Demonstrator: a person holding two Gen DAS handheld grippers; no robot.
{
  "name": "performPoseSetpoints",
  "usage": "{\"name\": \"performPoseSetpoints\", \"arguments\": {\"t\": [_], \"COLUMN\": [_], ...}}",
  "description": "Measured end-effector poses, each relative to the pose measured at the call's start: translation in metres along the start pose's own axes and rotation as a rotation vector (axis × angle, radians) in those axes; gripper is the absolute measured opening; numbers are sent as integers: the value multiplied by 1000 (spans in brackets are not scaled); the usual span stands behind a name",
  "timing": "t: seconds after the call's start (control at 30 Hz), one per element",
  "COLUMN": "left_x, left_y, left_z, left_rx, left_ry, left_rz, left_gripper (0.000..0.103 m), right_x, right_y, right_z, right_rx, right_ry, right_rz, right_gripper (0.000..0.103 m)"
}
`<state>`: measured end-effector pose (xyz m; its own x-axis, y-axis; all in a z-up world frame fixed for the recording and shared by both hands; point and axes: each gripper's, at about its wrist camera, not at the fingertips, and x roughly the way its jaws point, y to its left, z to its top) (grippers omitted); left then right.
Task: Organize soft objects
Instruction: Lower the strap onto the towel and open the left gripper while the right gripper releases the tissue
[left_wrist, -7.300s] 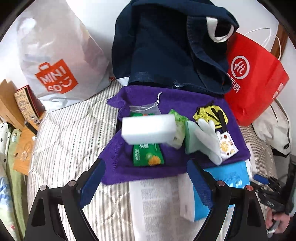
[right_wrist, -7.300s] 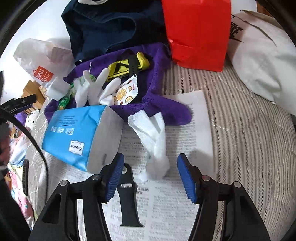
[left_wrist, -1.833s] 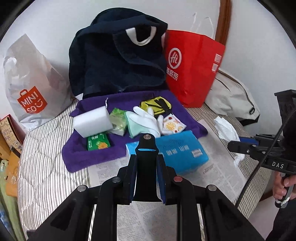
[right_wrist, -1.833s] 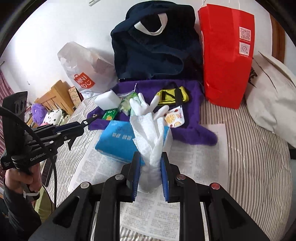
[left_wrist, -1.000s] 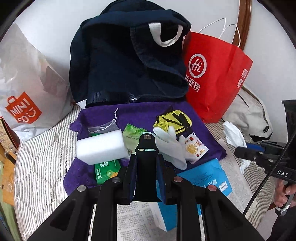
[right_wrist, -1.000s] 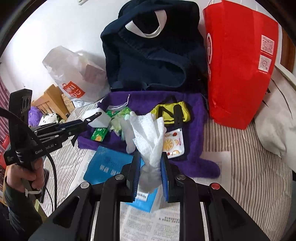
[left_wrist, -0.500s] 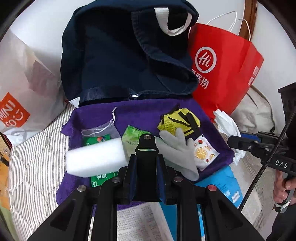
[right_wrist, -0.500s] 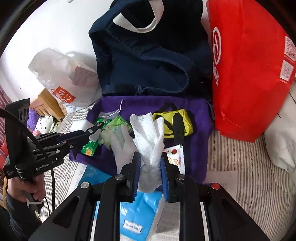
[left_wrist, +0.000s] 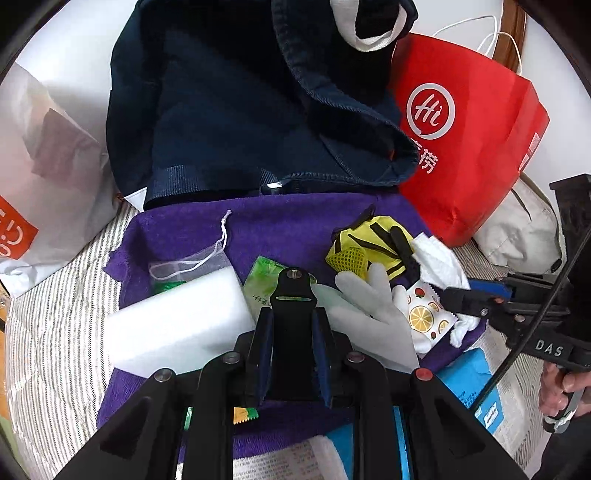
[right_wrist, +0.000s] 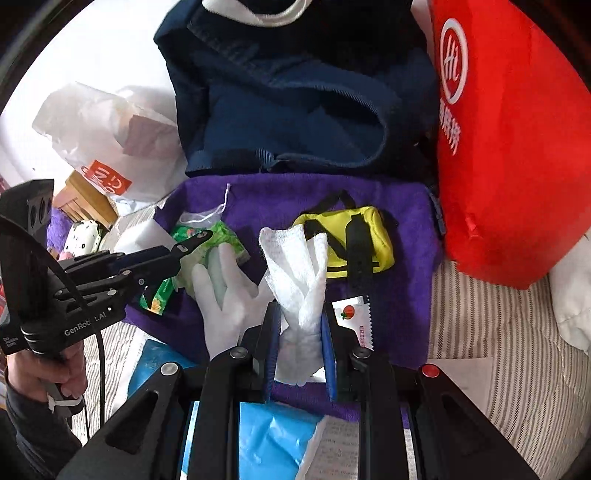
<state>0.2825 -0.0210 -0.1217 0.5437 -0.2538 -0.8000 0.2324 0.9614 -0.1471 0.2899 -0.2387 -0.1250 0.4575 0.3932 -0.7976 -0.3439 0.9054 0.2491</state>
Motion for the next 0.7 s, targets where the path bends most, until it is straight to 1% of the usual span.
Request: {"name": "performPoseSetpoints", "arguments": {"t": [0.33, 0.4, 0.5, 0.6, 0.67, 0.7], "left_x": [17, 21, 20, 14, 11, 10], "left_y": [0, -1, 1, -1, -1, -1], "left_z": [1, 0, 0, 0, 0, 0], "left_rx": [-3, -1, -20, -13, -14, -14], "left_ry": [32, 46, 61, 50, 45, 47], "left_rz": [7, 19, 11, 17, 16, 12], "left_gripper": [21, 22, 34, 45, 46, 50], "right_x": [18, 20, 24, 28, 31, 32], "right_y": [-1, -2, -3, -3, -4, -4], "right_z": [6, 7, 8, 10, 11, 11], "right_rx": [-2, -1, 0, -4, -3, -3], "right_ry": [32, 36, 42, 50, 54, 59], "right_rz": [5, 4, 4, 2, -4, -3], "right_gripper": [21, 21, 21, 21, 21, 21]}}
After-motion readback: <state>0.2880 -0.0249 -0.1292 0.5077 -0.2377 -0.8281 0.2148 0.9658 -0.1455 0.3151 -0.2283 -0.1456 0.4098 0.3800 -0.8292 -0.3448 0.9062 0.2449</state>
